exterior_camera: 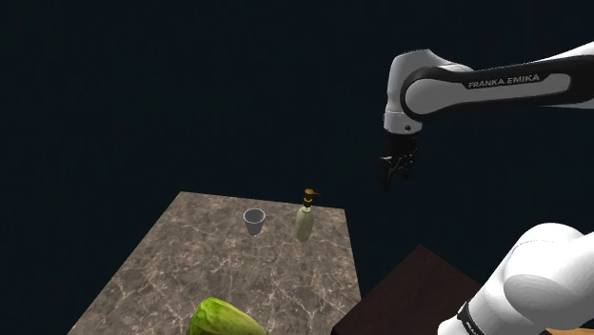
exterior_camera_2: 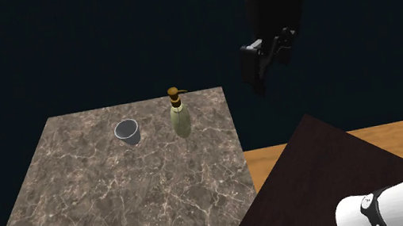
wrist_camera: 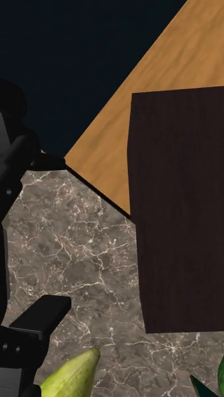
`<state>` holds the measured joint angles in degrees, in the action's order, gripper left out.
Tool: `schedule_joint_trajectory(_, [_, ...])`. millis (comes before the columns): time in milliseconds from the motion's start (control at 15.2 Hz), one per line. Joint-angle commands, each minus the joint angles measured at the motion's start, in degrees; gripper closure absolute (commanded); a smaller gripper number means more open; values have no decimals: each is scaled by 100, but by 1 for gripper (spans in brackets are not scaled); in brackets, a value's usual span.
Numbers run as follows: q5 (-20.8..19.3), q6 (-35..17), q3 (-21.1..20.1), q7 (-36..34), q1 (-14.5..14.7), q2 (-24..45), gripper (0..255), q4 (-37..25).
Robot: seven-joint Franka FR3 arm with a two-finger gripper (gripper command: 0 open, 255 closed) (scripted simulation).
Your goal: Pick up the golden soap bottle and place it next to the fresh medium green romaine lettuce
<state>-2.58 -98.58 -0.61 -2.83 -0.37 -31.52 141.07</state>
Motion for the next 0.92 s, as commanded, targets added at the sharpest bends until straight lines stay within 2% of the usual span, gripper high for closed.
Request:
schedule_joint_trajectory(0, [11,-443,15,9,3,386,0,-33])
schedule_joint_trajectory(396, [50,-1552,70,81,4,1593,0,-359])
schedule_joint_trajectory(858, [148,-2550,106,197,8,3068,0,-1100])
